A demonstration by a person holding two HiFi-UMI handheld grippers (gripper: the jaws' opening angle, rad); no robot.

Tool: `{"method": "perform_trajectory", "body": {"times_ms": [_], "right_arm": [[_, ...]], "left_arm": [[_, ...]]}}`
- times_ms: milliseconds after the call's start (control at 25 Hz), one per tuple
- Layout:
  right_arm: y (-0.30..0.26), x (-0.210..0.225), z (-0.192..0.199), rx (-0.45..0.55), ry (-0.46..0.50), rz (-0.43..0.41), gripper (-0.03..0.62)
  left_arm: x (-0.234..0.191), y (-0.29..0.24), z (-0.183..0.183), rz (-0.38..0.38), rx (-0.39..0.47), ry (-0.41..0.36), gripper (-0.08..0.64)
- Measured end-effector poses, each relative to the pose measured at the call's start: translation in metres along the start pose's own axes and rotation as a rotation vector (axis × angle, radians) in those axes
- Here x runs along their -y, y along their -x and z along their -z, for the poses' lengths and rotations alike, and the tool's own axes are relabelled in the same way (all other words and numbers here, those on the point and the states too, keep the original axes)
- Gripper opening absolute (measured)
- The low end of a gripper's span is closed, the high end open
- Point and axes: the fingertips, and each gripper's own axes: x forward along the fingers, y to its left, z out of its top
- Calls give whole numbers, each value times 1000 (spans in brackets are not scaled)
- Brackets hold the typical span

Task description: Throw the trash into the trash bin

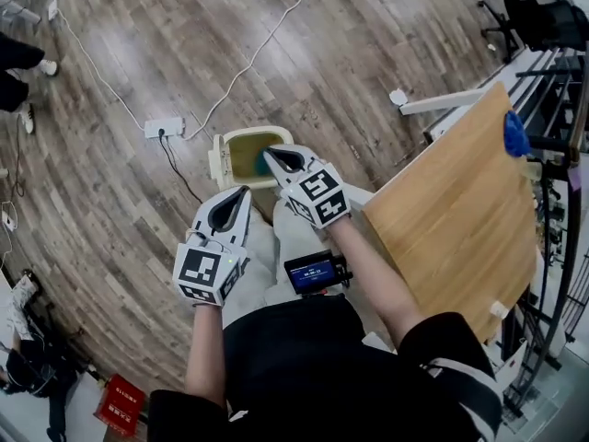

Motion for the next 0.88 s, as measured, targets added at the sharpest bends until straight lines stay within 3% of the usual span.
{"method": "perform_trajectory", "body": {"times_ms": [160, 360, 480, 600, 880], "right_arm": [[77, -34, -81, 171, 80, 0, -3], [156, -93, -144, 380, 106, -67, -2], [186, -115, -158, 432, 128, -69, -3], [208, -130, -162, 484, 98, -129, -3], [228, -156, -167, 535, 144, -147, -3]], "left_arm": [[22, 24, -63, -1, 99, -88, -2], [54, 62, -106, 20, 179, -147, -2], [72, 83, -114, 43, 209, -165, -2], [84, 99, -113, 41, 237, -169, -2], [86, 127, -88, 43, 275, -103, -2]]}}
